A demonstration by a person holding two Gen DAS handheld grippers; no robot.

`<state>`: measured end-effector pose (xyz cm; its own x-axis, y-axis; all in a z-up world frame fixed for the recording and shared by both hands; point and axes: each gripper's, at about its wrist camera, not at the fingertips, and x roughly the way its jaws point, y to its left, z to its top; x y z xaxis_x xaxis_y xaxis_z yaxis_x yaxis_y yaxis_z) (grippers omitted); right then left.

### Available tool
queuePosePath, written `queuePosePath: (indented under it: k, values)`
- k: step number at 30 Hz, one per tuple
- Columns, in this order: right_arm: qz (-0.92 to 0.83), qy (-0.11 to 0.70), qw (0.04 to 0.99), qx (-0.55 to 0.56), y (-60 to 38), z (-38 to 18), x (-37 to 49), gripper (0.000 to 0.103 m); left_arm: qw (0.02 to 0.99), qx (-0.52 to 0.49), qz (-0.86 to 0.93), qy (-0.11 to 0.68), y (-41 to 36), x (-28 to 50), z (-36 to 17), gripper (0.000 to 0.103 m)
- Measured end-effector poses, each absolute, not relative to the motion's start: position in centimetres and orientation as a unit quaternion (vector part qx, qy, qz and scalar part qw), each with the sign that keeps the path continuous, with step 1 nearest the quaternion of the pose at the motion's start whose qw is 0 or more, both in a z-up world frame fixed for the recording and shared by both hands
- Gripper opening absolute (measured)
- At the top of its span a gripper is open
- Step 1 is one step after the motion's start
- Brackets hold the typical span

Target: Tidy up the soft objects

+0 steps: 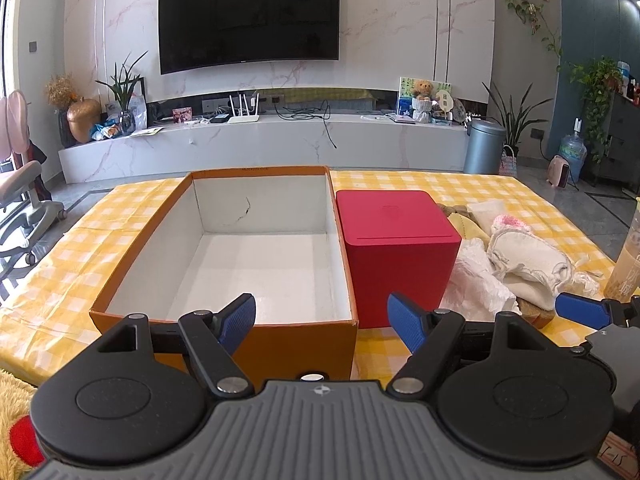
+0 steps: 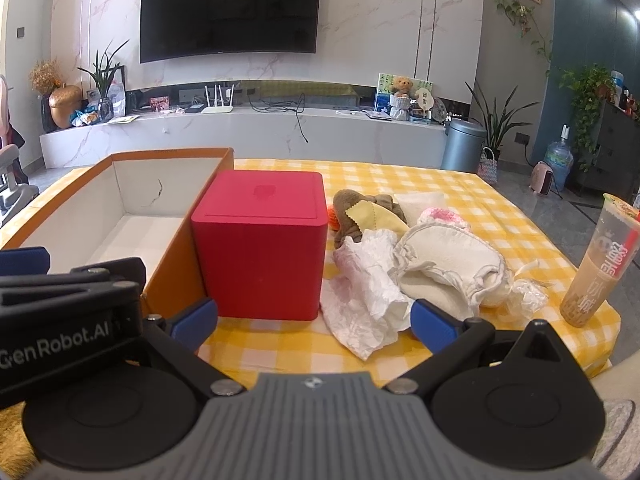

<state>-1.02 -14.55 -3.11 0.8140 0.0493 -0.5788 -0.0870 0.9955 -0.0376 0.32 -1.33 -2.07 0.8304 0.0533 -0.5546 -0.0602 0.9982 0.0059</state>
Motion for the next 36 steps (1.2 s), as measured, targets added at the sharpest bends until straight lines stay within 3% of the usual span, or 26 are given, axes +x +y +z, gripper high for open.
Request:
queuePosePath:
  k: [22, 27, 36]
  values:
    - [0.041, 0.322, 0.946, -0.008, -16.0, -3.2, -0.1, 0.100, 0.956, -0.006, 0.012, 0.293, -2.1, 1.3, -1.4, 0.089]
    - [0.030, 0.393, 0.918, 0.051, -19.9, -2.4, 2.2, 0.100, 0.960, -0.002, -0.003, 0.279, -2.9, 1.6, 0.0, 0.089]
    - [-0.012, 0.440, 0.884, 0.158, -28.2, -2.2, 7.4, 0.100, 0.953, 0.016, -0.056, 0.297, -6.8, 4.2, -0.6, 0.090]
